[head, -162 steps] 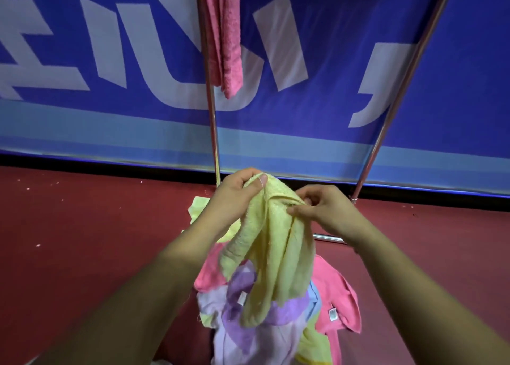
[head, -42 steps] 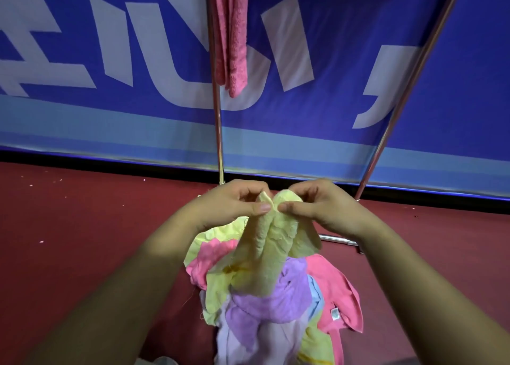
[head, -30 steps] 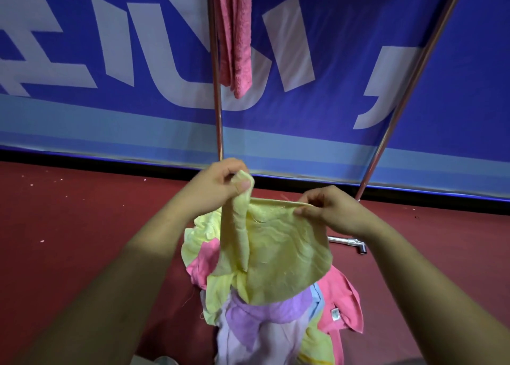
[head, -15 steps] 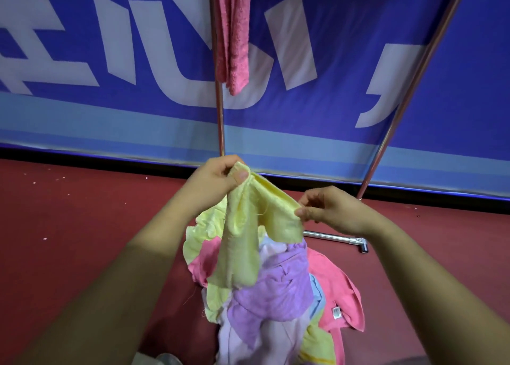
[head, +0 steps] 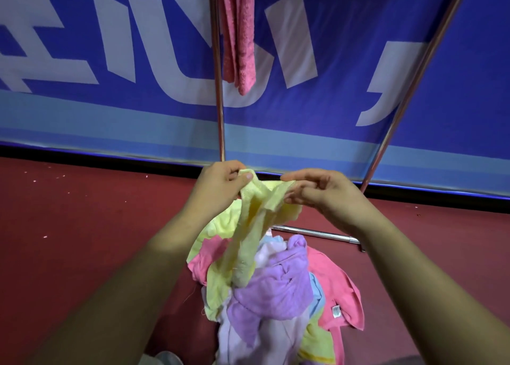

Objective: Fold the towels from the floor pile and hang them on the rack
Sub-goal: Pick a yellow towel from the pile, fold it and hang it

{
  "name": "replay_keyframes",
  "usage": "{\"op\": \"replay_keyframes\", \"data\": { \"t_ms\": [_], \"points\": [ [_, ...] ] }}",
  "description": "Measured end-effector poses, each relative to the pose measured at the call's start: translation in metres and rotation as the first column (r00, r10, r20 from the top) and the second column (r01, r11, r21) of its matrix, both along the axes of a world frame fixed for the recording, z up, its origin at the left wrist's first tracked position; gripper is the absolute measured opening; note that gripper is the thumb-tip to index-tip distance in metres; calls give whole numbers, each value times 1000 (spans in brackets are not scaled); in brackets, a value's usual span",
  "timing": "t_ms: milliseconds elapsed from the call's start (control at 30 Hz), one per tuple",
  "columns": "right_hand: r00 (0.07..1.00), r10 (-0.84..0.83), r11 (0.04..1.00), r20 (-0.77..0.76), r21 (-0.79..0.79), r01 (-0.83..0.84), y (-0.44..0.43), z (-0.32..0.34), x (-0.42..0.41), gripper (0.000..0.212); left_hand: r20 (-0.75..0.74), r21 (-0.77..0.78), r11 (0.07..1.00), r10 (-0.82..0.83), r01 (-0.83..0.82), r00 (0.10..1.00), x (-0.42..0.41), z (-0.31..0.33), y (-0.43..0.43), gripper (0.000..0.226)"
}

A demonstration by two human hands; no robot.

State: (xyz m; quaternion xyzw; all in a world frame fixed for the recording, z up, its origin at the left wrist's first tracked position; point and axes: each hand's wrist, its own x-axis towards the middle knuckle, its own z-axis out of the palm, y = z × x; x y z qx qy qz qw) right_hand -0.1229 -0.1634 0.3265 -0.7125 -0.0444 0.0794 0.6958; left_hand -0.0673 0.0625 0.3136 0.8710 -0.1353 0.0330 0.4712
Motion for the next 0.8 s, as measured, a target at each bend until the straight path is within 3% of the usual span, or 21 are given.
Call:
{"op": "replay_keyframes", "data": {
  "t_ms": [100,133,233,333,433,533,633,700,800],
  "points": [
    [992,18,919,127,-394,34,-4,2,-2,19,-53,7,997,-70,70,996,-3,3,-1,12],
    [988,2,886,154,-459,69,-4,1,-2,13,-60,14,994,-109,110,992,-4,5,-2,15],
    [981,-32,893,193,-434,114,-3,0,-2,11,-78,24,973,-226,228,971,-7,5,-6,29],
    [975,-49,910,215,-392,132,1,3,-3,18,-167,8,938,-340,346,926,-15,8,-14,14],
    [976,-94,934,195,-321,154,5,0,-2,23,-173,88,878,-452,471,875,-21,6,-17,43],
    [975,-118,935,190,-311,174,5,-4,1,23,-11,228,892,-398,390,917,-19,2,-18,30],
    [976,-109,940,188,-301,163,0,-5,2,22,93,200,931,-328,305,940,-14,5,-15,17],
    [976,-56,916,208,-379,133,-4,-7,2,20,77,183,926,-347,329,935,-13,10,-11,21],
    [968,127,792,218,-609,33,-8,-20,6,19,45,157,909,-397,386,917,-14,18,-5,23]
  ]
}}
